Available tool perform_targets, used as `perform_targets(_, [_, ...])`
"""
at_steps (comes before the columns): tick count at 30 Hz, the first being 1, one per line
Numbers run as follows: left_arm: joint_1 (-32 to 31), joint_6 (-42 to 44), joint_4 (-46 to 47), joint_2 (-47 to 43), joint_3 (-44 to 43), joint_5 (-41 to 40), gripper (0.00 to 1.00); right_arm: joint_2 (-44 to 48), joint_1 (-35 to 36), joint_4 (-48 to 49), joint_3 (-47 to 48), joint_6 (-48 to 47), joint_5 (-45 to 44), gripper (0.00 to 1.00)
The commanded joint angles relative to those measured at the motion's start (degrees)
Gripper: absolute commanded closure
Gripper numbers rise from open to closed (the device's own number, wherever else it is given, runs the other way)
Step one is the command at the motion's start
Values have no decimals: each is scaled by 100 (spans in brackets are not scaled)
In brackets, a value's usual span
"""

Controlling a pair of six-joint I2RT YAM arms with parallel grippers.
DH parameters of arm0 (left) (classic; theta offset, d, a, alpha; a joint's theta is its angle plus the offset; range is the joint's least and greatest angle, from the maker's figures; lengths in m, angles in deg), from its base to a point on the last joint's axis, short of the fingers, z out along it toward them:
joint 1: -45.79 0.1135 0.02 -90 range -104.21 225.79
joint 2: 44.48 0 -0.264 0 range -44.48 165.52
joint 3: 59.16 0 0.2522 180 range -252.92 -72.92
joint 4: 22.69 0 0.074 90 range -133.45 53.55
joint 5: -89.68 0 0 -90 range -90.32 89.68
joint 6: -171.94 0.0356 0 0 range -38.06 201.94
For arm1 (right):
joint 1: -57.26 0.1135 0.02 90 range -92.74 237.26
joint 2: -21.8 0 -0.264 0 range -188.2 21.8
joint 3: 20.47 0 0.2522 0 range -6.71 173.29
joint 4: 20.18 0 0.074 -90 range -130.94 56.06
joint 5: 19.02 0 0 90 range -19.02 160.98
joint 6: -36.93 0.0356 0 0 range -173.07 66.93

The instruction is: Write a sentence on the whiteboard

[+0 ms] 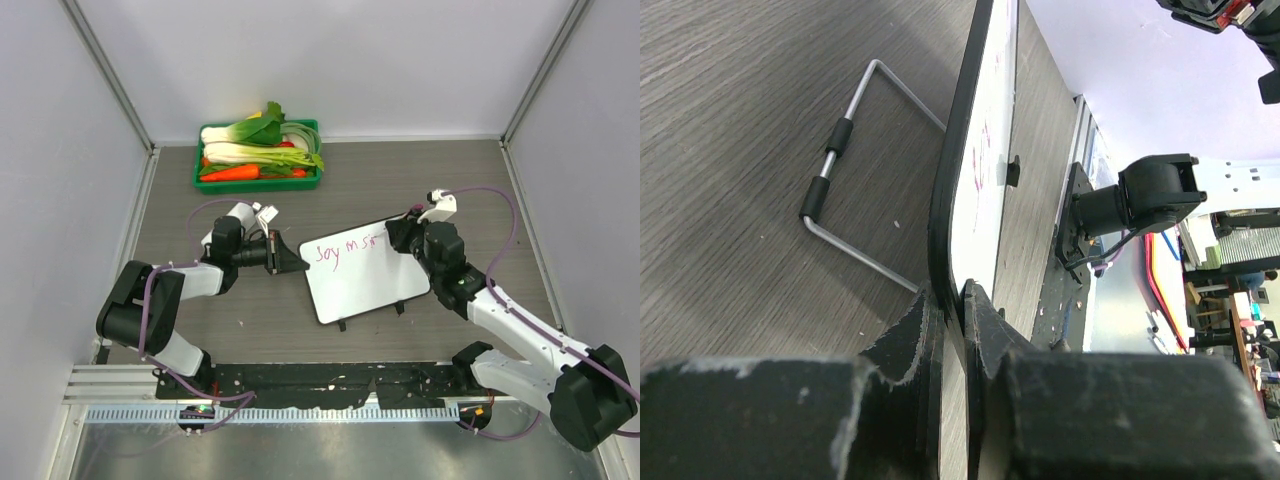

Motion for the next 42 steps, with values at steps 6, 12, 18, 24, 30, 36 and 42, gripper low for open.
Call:
perform_targets(6, [-63,391,-208,140,3,56,100,195,-58,-323,-127,-42,-164,99])
perform_targets(12, [-63,391,-217,149,3,56,100,362,-67,-437,-285,-33,-41,99])
perform_targets(18, [-63,391,-208,149,-6,56,100,301,-67,-393,-268,11,-93,99])
perform_targets(24, [-63,382,-199,149,3,56,100,108,-67,-200,-22,20,-208,99])
perform_targets(30, [-63,382,-199,140,3,56,100,-68,-67,-50,154,29,-331,99])
perform_targets(36, [-63,391,-199,149,3,64,100,-156,-111,-41,233,38,-418,98])
perform_targets(42, [-63,391,-190,149,11,64,100,-121,-198,-112,216,64,-498,98])
